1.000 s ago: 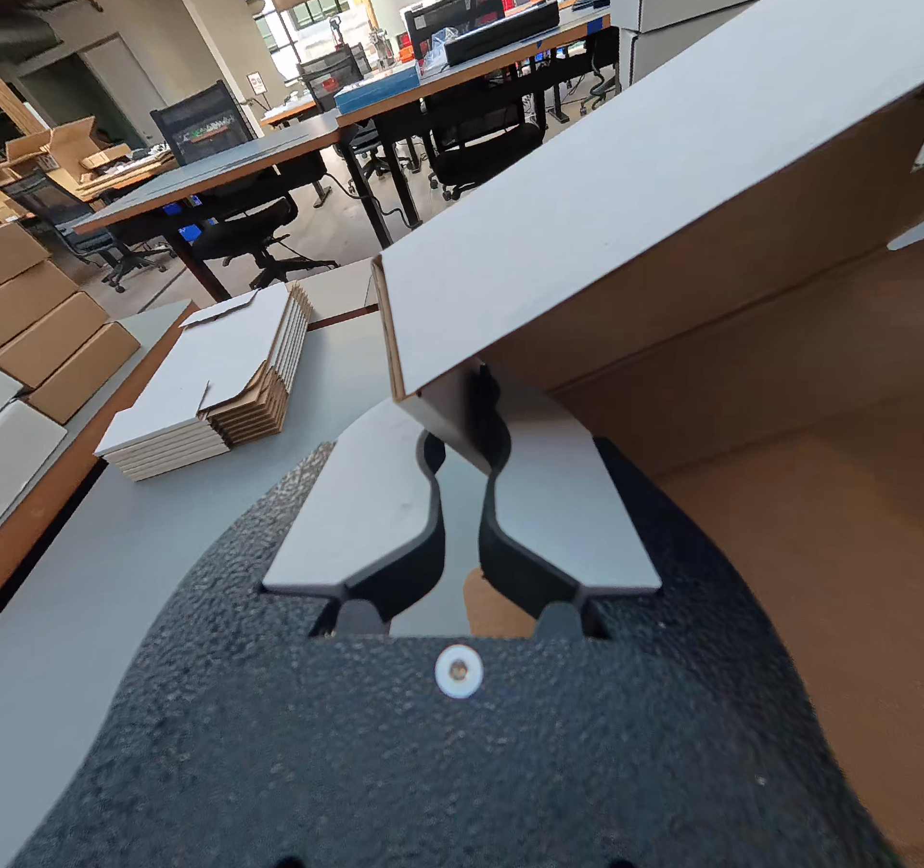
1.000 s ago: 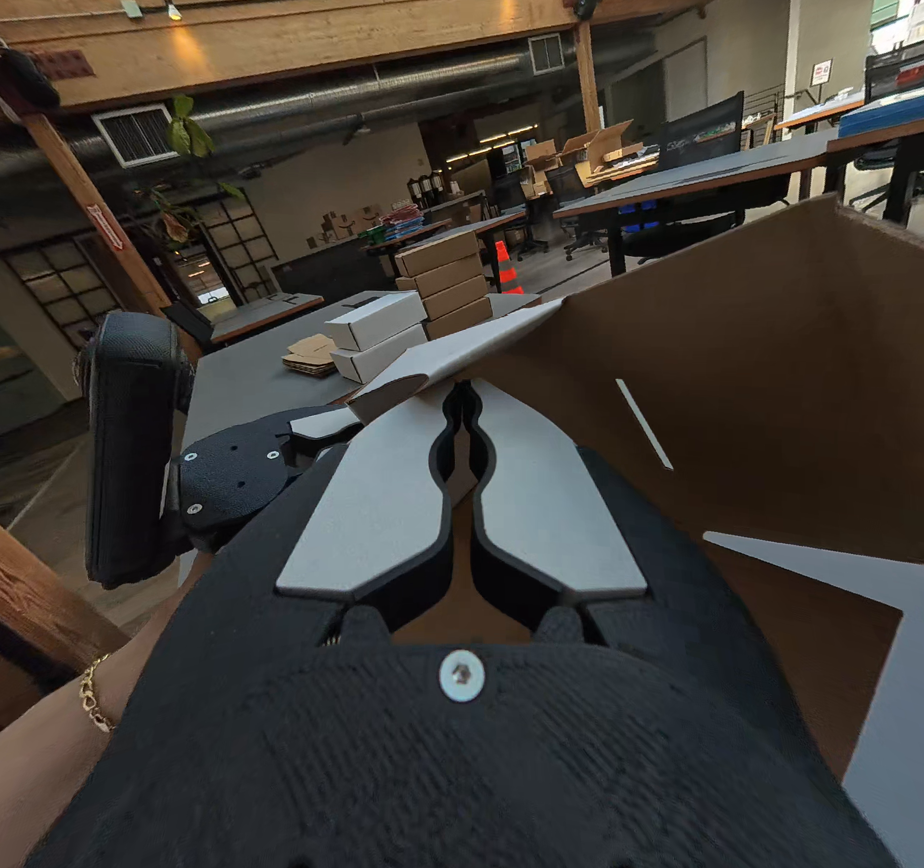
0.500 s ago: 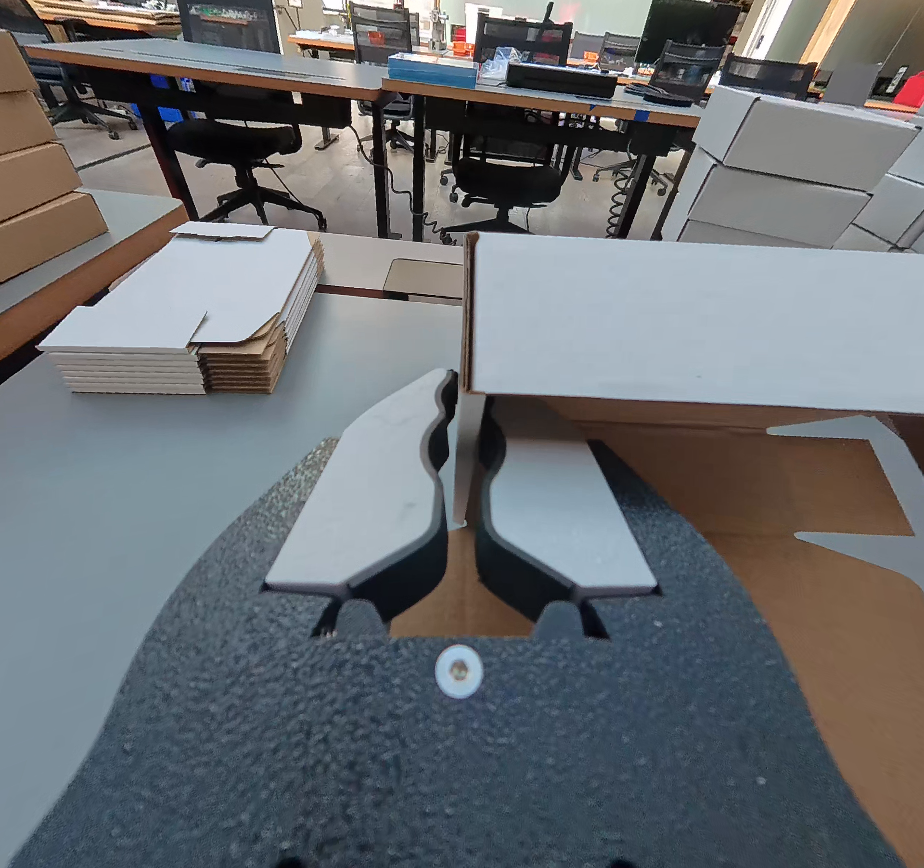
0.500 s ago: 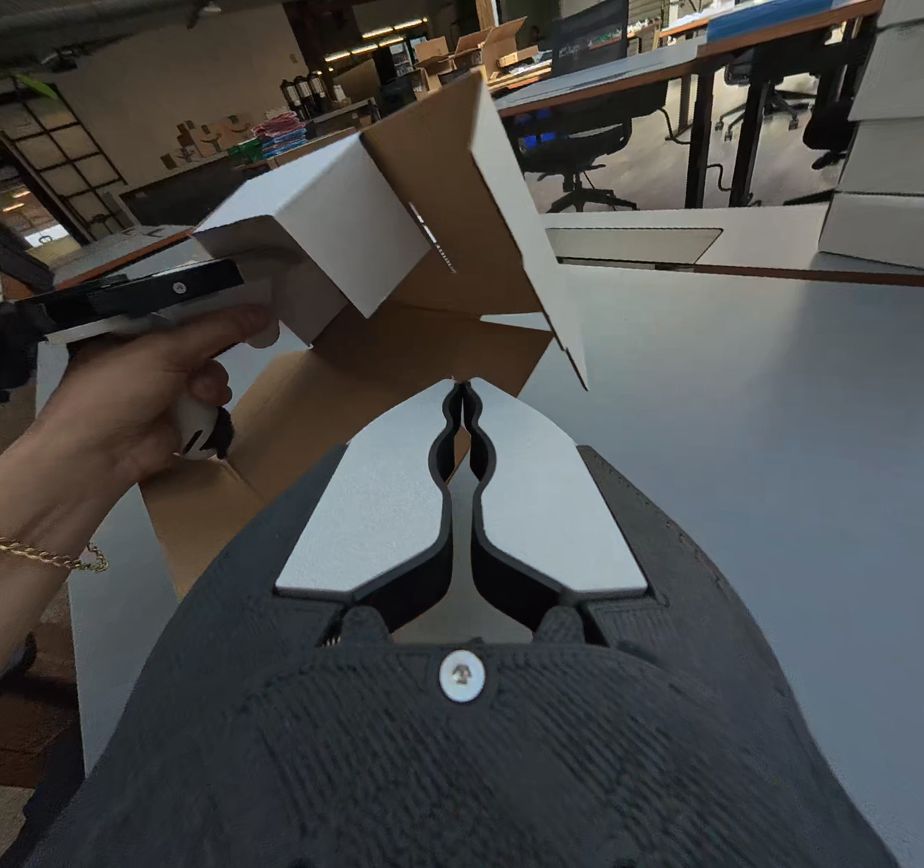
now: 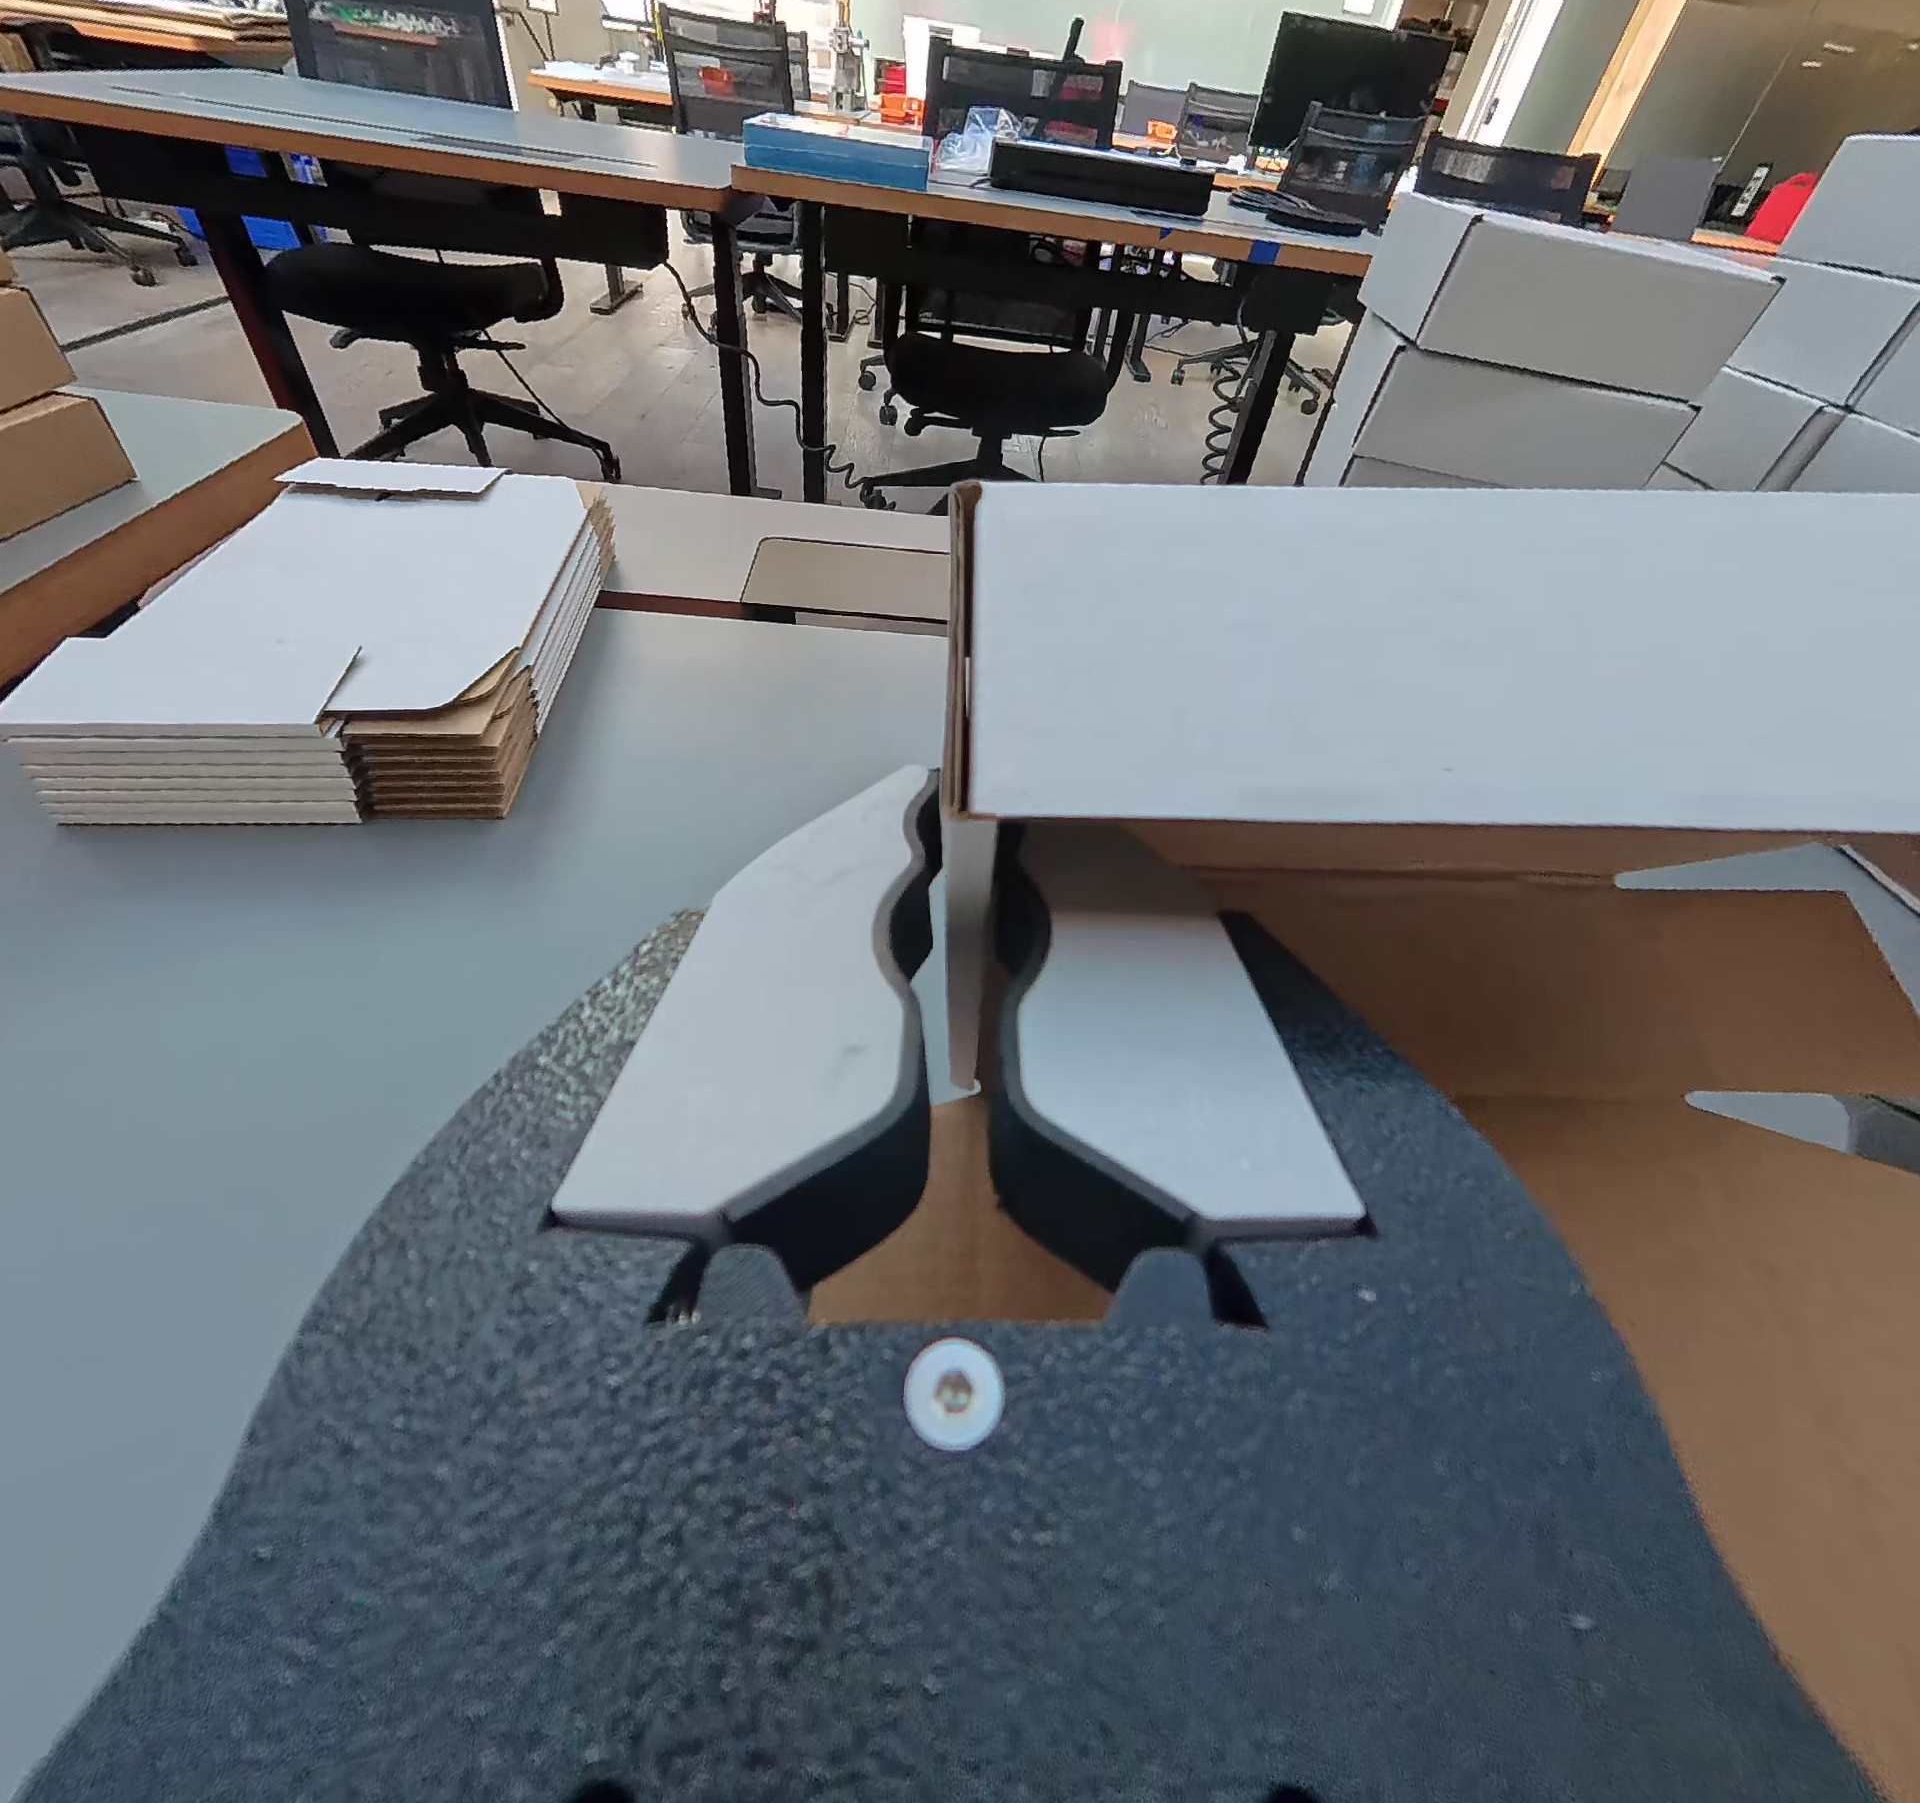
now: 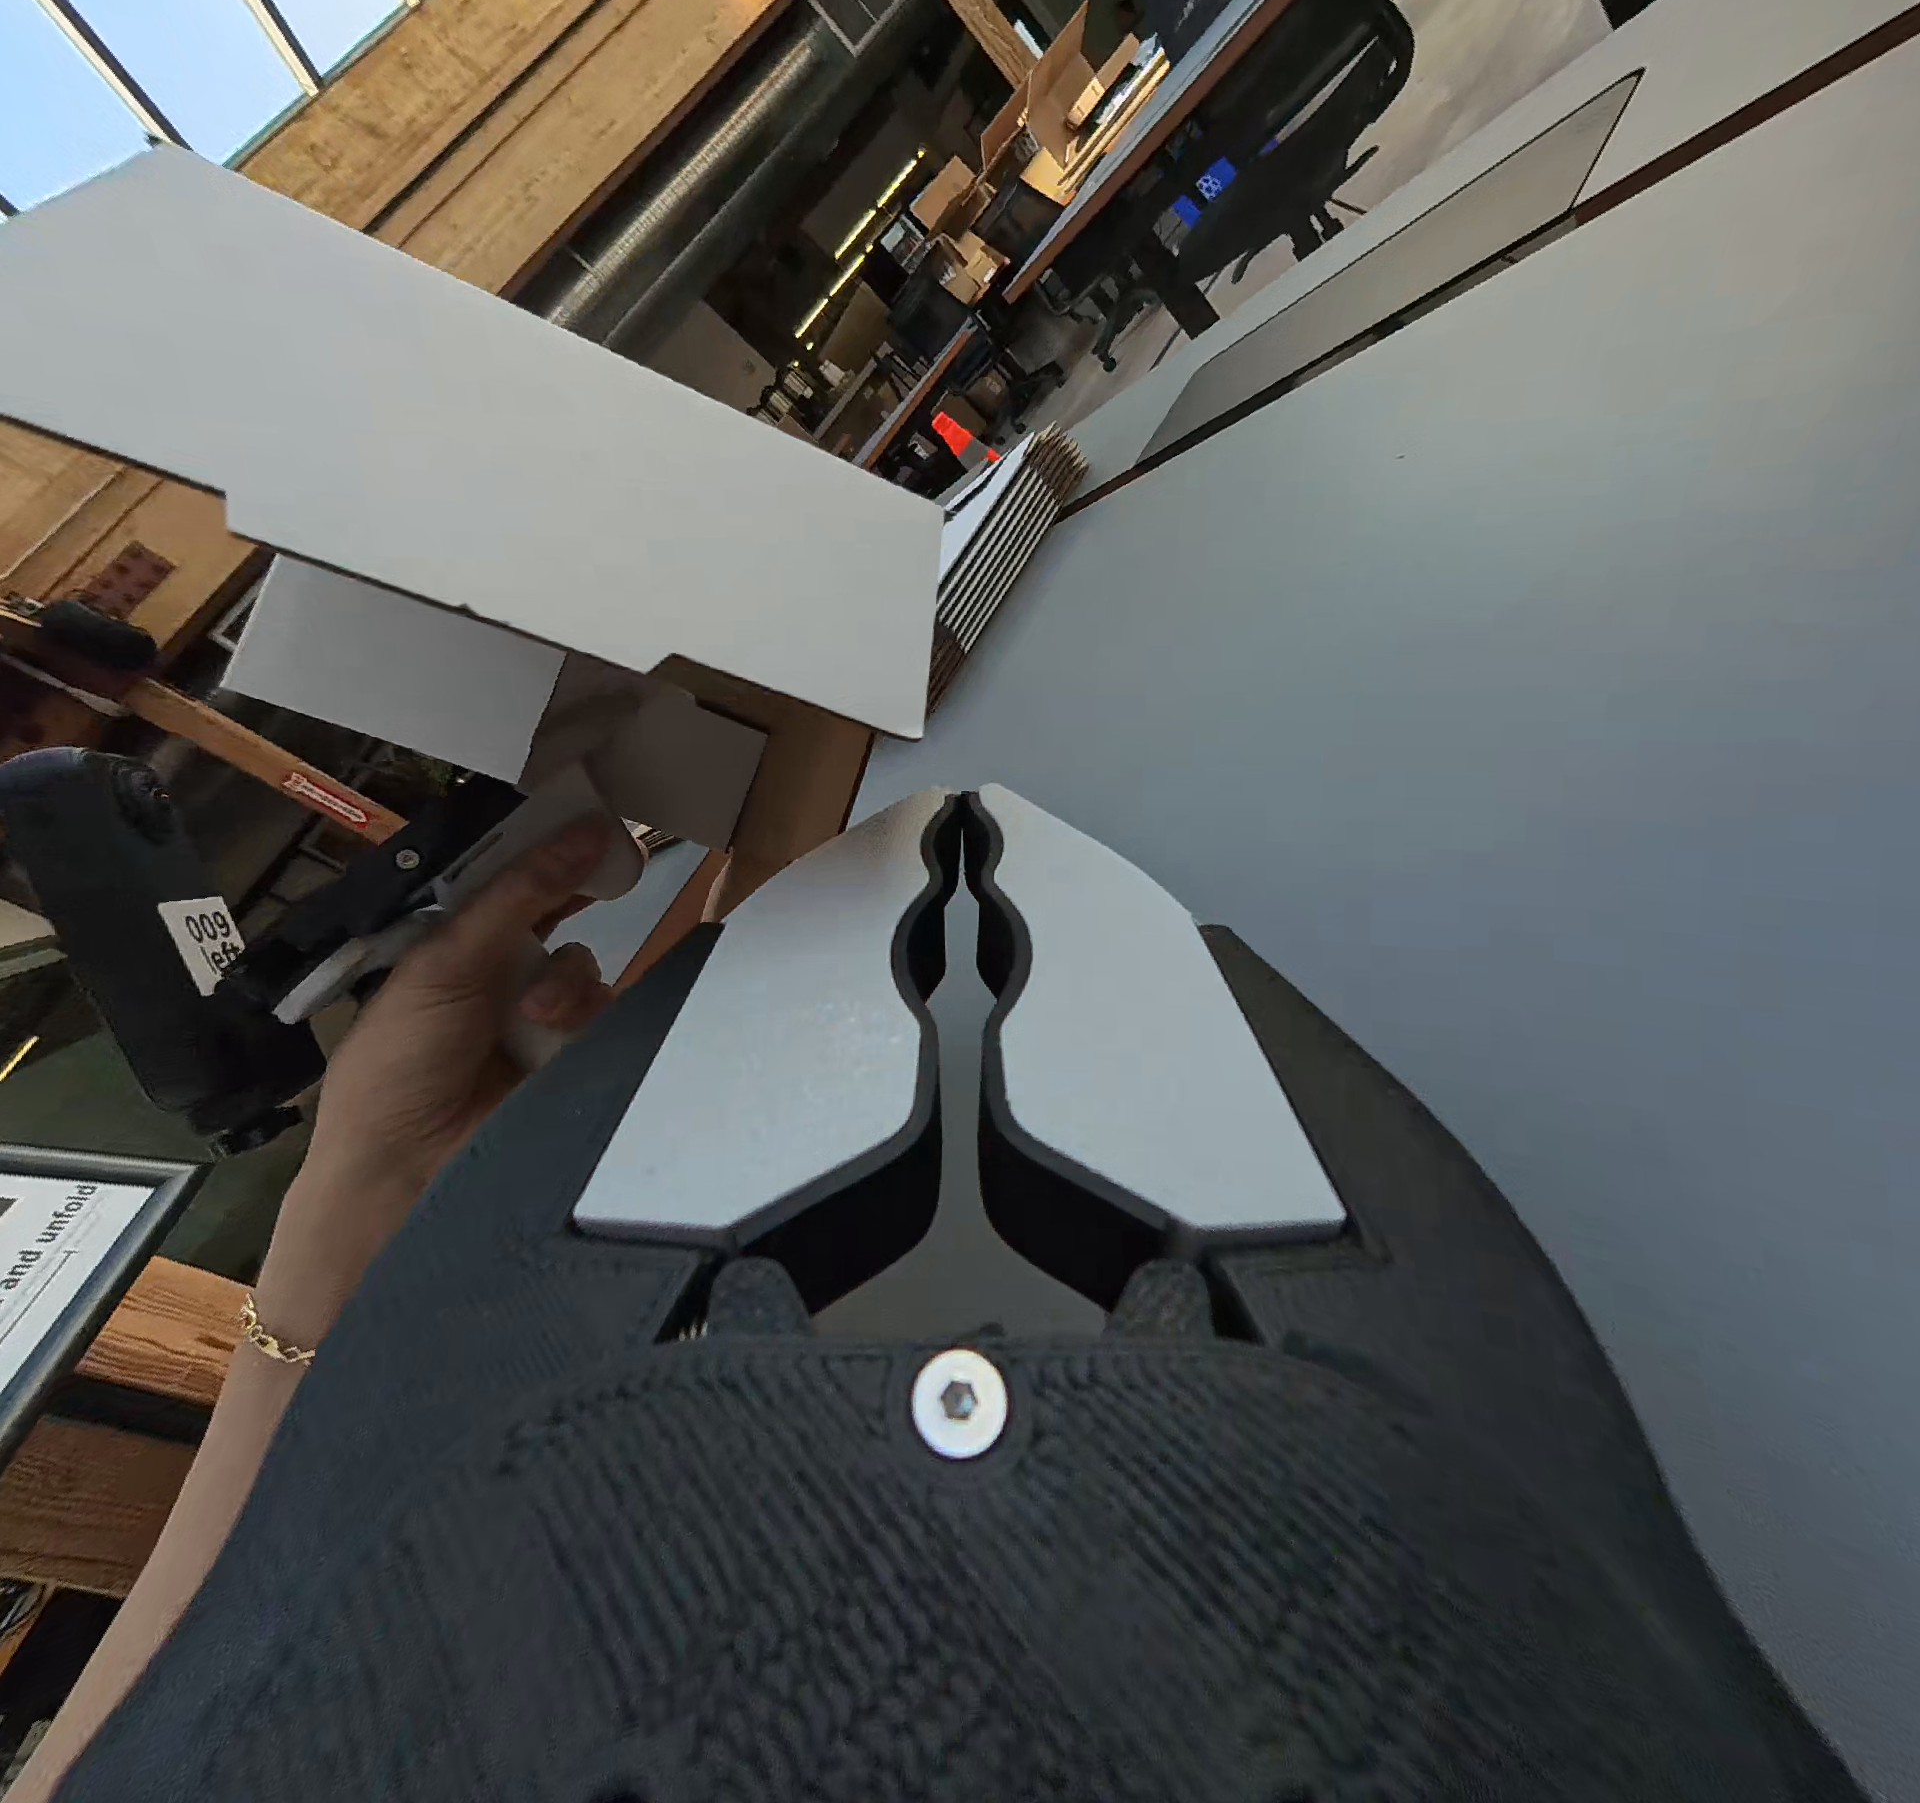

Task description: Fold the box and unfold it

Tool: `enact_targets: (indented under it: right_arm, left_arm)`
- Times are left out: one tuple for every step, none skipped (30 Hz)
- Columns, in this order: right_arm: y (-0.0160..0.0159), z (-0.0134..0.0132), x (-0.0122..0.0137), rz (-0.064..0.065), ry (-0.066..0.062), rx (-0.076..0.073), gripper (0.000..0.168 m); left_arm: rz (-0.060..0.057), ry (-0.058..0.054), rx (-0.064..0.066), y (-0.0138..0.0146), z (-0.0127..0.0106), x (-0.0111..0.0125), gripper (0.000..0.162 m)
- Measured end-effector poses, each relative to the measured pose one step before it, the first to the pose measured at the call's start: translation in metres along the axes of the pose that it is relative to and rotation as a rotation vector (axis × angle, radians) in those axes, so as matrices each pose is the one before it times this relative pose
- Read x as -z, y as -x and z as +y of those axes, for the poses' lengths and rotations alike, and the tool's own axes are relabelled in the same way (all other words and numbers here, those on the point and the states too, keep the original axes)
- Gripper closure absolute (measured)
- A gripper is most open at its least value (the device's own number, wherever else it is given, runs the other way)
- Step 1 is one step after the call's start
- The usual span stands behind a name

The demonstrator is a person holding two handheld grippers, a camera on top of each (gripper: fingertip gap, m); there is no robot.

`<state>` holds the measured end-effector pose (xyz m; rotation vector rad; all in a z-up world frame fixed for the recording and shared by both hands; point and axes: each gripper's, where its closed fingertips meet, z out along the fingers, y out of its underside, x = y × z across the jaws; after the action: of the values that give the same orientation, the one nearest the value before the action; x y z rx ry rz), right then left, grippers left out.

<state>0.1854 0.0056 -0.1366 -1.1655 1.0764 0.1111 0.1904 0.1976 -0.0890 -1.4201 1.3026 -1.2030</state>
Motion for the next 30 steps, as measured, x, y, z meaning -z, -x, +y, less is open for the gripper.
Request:
enact_targets:
  right_arm:
    - [0.00245, -0.00186, 0.00086, -0.0095, -0.0117, 0.0109, 0.168]
    - [0.00288, -0.00163, 0.00097, -0.0112, -0.0064, 0.0179, 0.168]
    - [0.00274, -0.00122, 0.00071, -0.0050, -0.0012, 0.0256, 0.168]
    - [0.00167, -0.00123, 0.00066, 0.0079, -0.0012, 0.0328, 0.168]
    - [0.00034, -0.00175, 0.00053, 0.0228, -0.0046, 0.0409, 0.168]
    - [-0.00036, -0.00228, 0.00056, 0.0352, -0.0086, 0.0458, 0.168]
    - [-0.00018, -0.00288, 0.00104, 0.0392, -0.0130, 0.0535, 0.168]
    - [-0.00093, -0.00273, 0.00140, 0.0465, -0.0095, 0.0651, 0.168]
    - [-0.00174, -0.00212, 0.00158, 0.0498, -0.0028, 0.0745, 0.168]
    - [-0.00185, -0.00158, 0.00142, 0.0445, 0.0027, 0.0745, 0.168]
    - [-0.00105, -0.00076, 0.00090, 0.0326, 0.0075, 0.0667, 0.168]
    - [0.00114, -0.00047, 0.00023, 0.0119, 0.0061, 0.0510, 0.168]
    - [0.00463, -0.00016, -0.00043, -0.0125, 0.0050, 0.0340, 0.168]
    - [0.00507, 0.00096, -0.00128, -0.0103, 0.0121, 0.0245, 0.168]
    - [0.00393, 0.00144, -0.00180, 0.0005, 0.0131, 0.0349, 0.168]
    - [0.00267, 0.00161, -0.00197, 0.0106, 0.0127, 0.0511, 0.168]
    - [0.00255, 0.00142, -0.00186, 0.0133, 0.0101, 0.0608, 0.168]
    - [0.00264, 0.00099, -0.00162, 0.0127, 0.0075, 0.0633, 0.168]
    - [0.00264, 0.00092, -0.00135, 0.0154, 0.0085, 0.0655, 0.168]
    - [0.00284, 0.00072, -0.00152, 0.0159, 0.0061, 0.0682, 0.168]
    - [0.00317, 0.00083, -0.00203, 0.0145, 0.0032, 0.0668, 0.168]
    - [0.00363, 0.00181, -0.00289, 0.0083, 0.0067, 0.0593, 0.168]
    - [0.00404, 0.00196, -0.00294, 0.0009, 0.0086, 0.0482, 0.168]
    - [0.00348, 0.00068, -0.00251, 0.0007, 0.0038, 0.0406, 0.168]
    - [0.00349, -0.00135, -0.00211, -0.0005, -0.0062, 0.0373, 0.168]
    - [0.00300, -0.00292, -0.00152, 0.0017, -0.0149, 0.0370, 0.168]
    - [0.00049, -0.00192, -0.00106, 0.0177, -0.0070, 0.0327, 0.168]
    - [0.00072, -0.00110, -0.00100, 0.0127, -0.0019, 0.0314, 0.168]
    - [0.00210, -0.00088, -0.00100, 0.0002, -0.0022, 0.0281, 0.168]
    - [0.00232, -0.00068, -0.00077, -0.0026, -0.0013, 0.0214, 0.168]
  left_arm:
    - [0.0012, 0.0002, -0.0091, -0.00003, 0.00083, 0.00017, 0.156]
    - [-0.0025, 0.0004, -0.0163, 0.00037, 0.00098, 0.00005, 0.156]
    - [-0.0074, 0.0001, -0.0260, 0.00030, 0.00103, 0.00011, 0.155]
    - [-0.0086, -0.0008, -0.0252, 0.00016, 0.00093, -0.00005, 0.155]
    - [-0.0073, 0.0008, -0.0157, -0.00019, 0.00111, -0.00023, 0.155]
    - [-0.0049, -0.0001, -0.0067, -0.00047, 0.00077, -0.00025, 0.155]
    - [-0.0051, -0.0019, -0.0060, -0.00041, 0.00047, -0.00015, 0.155]
    - [-0.0024, -0.0015, -0.0071, -0.00099, 0.00040, -0.00019, 0.155]
    - [-0.0011, 0.0015, -0.0084, -0.00106, 0.00060, -0.00035, 0.155]
    - [-0.0015, 0.0015, -0.0096, -0.00093, 0.00052, -0.00013, 0.155]
    - [-0.0017, 0.0001, -0.0052, -0.00062, 0.00017, -0.00001, 0.155]
    - [0.0005, 0.0011, -0.0054, -0.00099, 0.00038, -0.00005, 0.155]
    - [0.0031, 0.0049, -0.0099, -0.00203, 0.00099, -0.00050, 0.155]
    - [-0.0017, 0.0050, -0.0149, -0.00256, 0.00119, -0.00054, 0.155]
    - [-0.0019, 0.0003, -0.0089, -0.00276, 0.00048, -0.00015, 0.155]
    - [0.0042, -0.0001, 0.0042, -0.00305, 0.00005, 0.00010, 0.155]
    - [0.0019, 0.0027, 0.0065, -0.00210, 0.00014, 0.00014, 0.156]
    - [-0.0053, 0.0007, -0.0017, -0.00057, -0.00041, 0.00005, 0.155]
    - [-0.0062, 0.0007, -0.0028, 0.00015, -0.00065, 0.00021, 0.155]
    - [-0.0034, 0.0031, 0.0039, 0.00041, -0.00043, 0.00008, 0.156]
    - [-0.0023, 0.0031, 0.0104, 0.00072, -0.00062, -0.00010, 0.155]
    - [-0.0014, 0.0017, 0.0079, 0.00066, -0.00073, -0.00031, 0.156]
    - [-0.0036, 0.0044, 0.0001, 0.00068, -0.00024, -0.00023, 0.155]
    - [-0.0037, 0.0027, -0.0001, 0.00050, -0.00034, -0.00017, 0.155]
    - [0.0021, 0.0023, 0.0067, -0.00024, -0.00024, -0.00004, 0.155]
    - [0.0063, 0.0041, 0.0150, -0.00050, 0.00018, -0.00008, 0.155]
    - [0.0063, 0.0042, 0.0204, -0.00009, 0.00040, -0.00003, 0.155]
    - [0.0059, 0.0039, 0.0178, 0.00006, 0.00047, 0.00014, 0.155]
    - [0.0062, 0.0023, 0.0169, 0.00008, 0.00024, 0.00013, 0.154]
    - [0.0056, 0.0011, 0.0167, 0.00018, -0.00020, 0.00032, 0.154]
